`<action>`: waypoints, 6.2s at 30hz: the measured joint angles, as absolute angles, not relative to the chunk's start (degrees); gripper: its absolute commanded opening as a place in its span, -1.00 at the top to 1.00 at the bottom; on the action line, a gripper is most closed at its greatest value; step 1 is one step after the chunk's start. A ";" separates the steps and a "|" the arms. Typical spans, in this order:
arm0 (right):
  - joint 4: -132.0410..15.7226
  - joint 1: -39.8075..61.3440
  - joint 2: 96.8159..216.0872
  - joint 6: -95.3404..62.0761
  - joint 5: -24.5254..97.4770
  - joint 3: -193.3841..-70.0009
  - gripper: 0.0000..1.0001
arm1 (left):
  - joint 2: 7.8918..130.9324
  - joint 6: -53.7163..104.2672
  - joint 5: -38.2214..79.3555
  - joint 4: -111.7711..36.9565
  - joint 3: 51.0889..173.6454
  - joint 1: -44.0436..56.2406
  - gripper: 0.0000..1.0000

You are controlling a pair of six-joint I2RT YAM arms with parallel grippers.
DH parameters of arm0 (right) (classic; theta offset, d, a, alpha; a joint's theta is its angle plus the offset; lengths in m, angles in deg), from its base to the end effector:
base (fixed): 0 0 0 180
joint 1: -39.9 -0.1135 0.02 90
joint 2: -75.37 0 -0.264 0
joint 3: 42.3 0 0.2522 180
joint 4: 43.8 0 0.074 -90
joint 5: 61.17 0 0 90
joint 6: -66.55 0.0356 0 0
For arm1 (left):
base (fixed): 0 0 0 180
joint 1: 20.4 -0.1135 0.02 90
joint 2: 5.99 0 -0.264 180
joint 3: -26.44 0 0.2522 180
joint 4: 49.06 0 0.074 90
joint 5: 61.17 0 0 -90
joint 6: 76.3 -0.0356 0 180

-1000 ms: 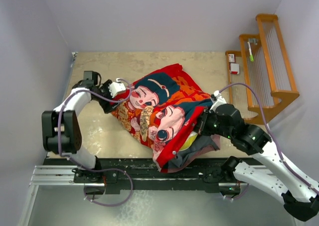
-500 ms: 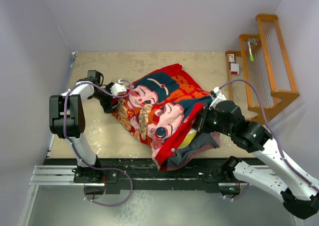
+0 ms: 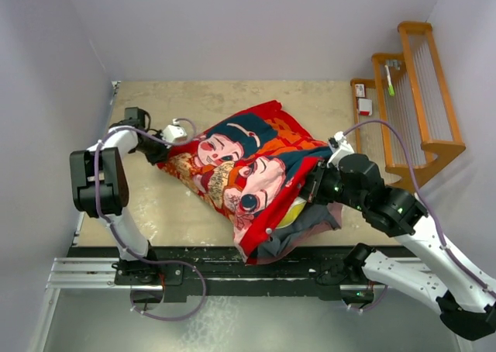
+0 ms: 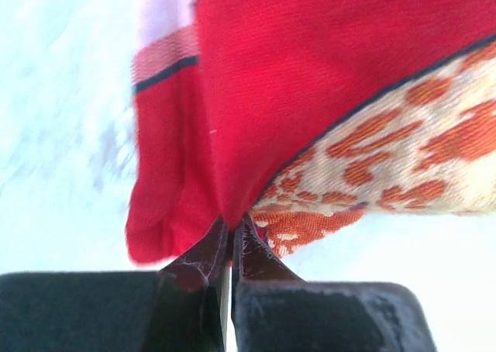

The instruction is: Remove the pillowcase from the pillow

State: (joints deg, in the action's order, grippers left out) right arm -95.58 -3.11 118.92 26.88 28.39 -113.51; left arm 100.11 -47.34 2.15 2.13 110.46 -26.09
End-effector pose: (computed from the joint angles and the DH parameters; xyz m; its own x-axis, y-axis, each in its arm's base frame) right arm 0.1114 0.1035 0.3677 -0.7119 0.3886 -0.5850 -0.2022 0.6844 0.7005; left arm 0.3572 0.0195 0.1710 -0.4264 0.7432 -0.5156 0.8532 0.5198 0.0437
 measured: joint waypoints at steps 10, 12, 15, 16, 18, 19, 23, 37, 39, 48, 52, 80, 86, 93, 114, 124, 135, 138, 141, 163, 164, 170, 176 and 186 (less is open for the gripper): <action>-93.29 -3.24 119.95 27.73 30.24 -117.27 1.00 | 93.27 -46.88 14.46 -8.91 104.05 -42.49 1.00; -93.51 -3.24 118.75 28.50 30.27 -117.27 1.00 | 93.09 -46.36 15.68 -10.27 103.57 -44.35 1.00; -94.36 -3.33 115.38 29.55 30.27 -117.27 1.00 | 91.74 -45.37 15.22 -10.33 102.50 -45.66 0.46; -94.86 -3.33 113.68 29.94 30.27 -117.27 1.00 | 90.95 -45.37 14.09 -9.06 102.44 -45.72 -0.10; -95.37 -3.33 111.90 30.00 30.35 -117.27 1.00 | 88.35 -45.50 9.95 -4.65 103.05 -45.81 -0.92; -95.45 -3.31 111.60 29.96 30.44 -117.27 1.00 | 85.53 -44.83 5.15 1.71 106.00 -46.01 -1.00; -95.26 -3.24 114.20 28.67 32.52 -118.49 1.00 | 80.77 -43.51 -4.01 13.62 117.32 -44.96 -0.98; -85.46 -5.97 146.85 21.85 34.57 -133.81 1.00 | 70.84 -17.24 -25.21 23.96 144.18 -5.72 -0.99; -84.57 -6.61 149.56 22.99 32.45 -137.07 1.00 | 67.54 -15.49 -26.00 23.44 140.64 -3.74 -1.00; -81.33 -15.26 170.15 26.53 25.87 -158.18 1.00 | 54.17 -16.61 -28.40 25.60 138.22 -1.33 -0.32; -79.93 -17.03 175.01 27.62 25.68 -161.22 1.00 | 50.52 -19.73 -19.95 24.51 132.42 -1.22 -0.35; -74.80 -16.92 158.35 29.92 24.28 -139.43 1.00 | 42.52 -15.87 -4.10 22.63 119.86 -1.13 0.72; -74.78 -16.92 157.87 29.94 24.61 -138.82 1.00 | 41.01 -17.48 0.69 21.45 113.41 -1.13 1.00; -69.22 -16.68 153.78 29.85 27.95 -131.85 1.00 | 39.13 -19.67 17.87 5.91 100.67 -1.13 1.00; -72.11 -16.70 148.49 33.15 25.09 -135.61 1.00 | 46.41 -17.26 -2.46 7.81 129.49 -14.31 -0.98; -72.31 -16.97 160.82 32.41 24.39 -148.83 1.00 | 44.73 -22.09 -23.44 27.11 134.94 -14.29 -0.98; -72.00 -19.89 173.43 32.45 24.28 -160.94 1.00 | 46.23 -33.59 -17.52 32.94 131.64 -14.29 -0.99; -71.76 -20.48 175.57 32.54 24.30 -162.62 1.00 | 46.34 -36.80 -14.77 33.99 131.16 -14.29 -0.81; -71.61 -20.79 176.38 32.54 24.91 -162.80 1.00 | 45.16 -38.09 -10.59 31.83 125.82 -14.29 -0.38; -69.81 -14.17 141.02 29.52 12.58 -132.74 -0.46 | 46.08 -31.30 -1.54 23.70 117.67 -13.92 1.00; -70.25 -13.97 140.56 29.04 11.88 -131.96 -0.49 | 46.06 -31.23 -1.52 24.03 118.00 -13.92 1.00; -72.20 -13.99 146.59 27.05 12.45 -130.65 -0.42 | 46.15 -30.86 -1.19 24.44 120.25 -13.92 1.00; -72.52 -14.02 148.73 26.46 14.86 -124.55 0.15 | 46.12 -30.90 -0.91 26.15 121.34 -13.92 1.00; -70.10 -13.38 147.12 27.14 14.90 -122.41 1.00 | 45.80 -31.03 -0.32 26.96 122.08 -14.01 1.00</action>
State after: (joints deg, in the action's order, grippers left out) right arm -70.10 -13.38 147.12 27.14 14.90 -122.41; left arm 45.80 -31.03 -0.32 26.96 122.08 -14.01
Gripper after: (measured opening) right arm 0.007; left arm 0.076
